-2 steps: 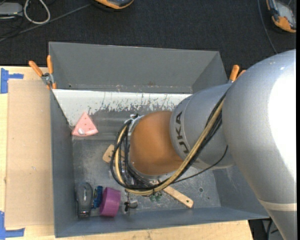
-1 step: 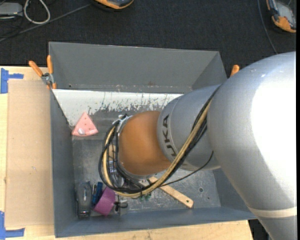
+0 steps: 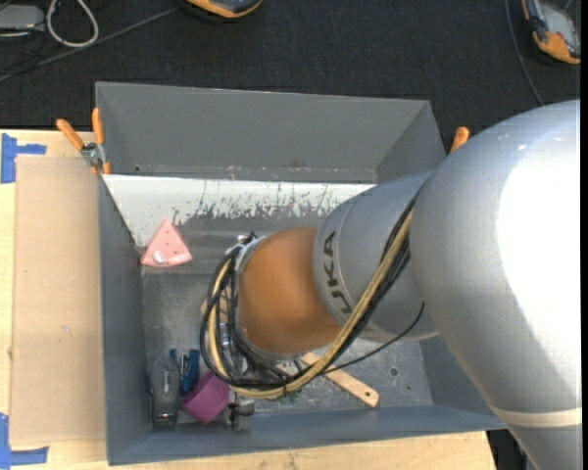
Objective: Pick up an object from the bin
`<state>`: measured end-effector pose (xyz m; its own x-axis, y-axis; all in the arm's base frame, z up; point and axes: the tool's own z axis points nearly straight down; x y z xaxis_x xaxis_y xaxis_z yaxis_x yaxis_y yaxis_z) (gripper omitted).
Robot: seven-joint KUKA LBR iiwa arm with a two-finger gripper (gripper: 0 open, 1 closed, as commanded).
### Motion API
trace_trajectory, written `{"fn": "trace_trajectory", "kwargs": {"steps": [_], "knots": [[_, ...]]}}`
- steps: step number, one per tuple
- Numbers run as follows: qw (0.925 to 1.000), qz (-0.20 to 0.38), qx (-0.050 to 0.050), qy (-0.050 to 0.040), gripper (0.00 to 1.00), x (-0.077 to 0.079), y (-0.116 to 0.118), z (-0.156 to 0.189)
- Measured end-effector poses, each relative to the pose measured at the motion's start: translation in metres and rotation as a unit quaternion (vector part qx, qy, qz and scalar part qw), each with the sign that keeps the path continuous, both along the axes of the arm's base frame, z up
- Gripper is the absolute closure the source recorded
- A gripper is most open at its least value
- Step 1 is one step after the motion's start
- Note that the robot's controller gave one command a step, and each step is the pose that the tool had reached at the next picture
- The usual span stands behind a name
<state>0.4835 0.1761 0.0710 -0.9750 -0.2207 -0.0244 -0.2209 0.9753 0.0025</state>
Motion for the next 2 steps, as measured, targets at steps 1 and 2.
{"fn": "trace_trajectory", "kwargs": {"steps": [1, 2], "knots": [[0.9990, -0.045, 0.000, 0.0031, 0.00, 0.017, 0.012, -0.001], [0.9993, -0.037, 0.001, 0.0002, 0.00, -0.002, -0.007, -0.001]]}}
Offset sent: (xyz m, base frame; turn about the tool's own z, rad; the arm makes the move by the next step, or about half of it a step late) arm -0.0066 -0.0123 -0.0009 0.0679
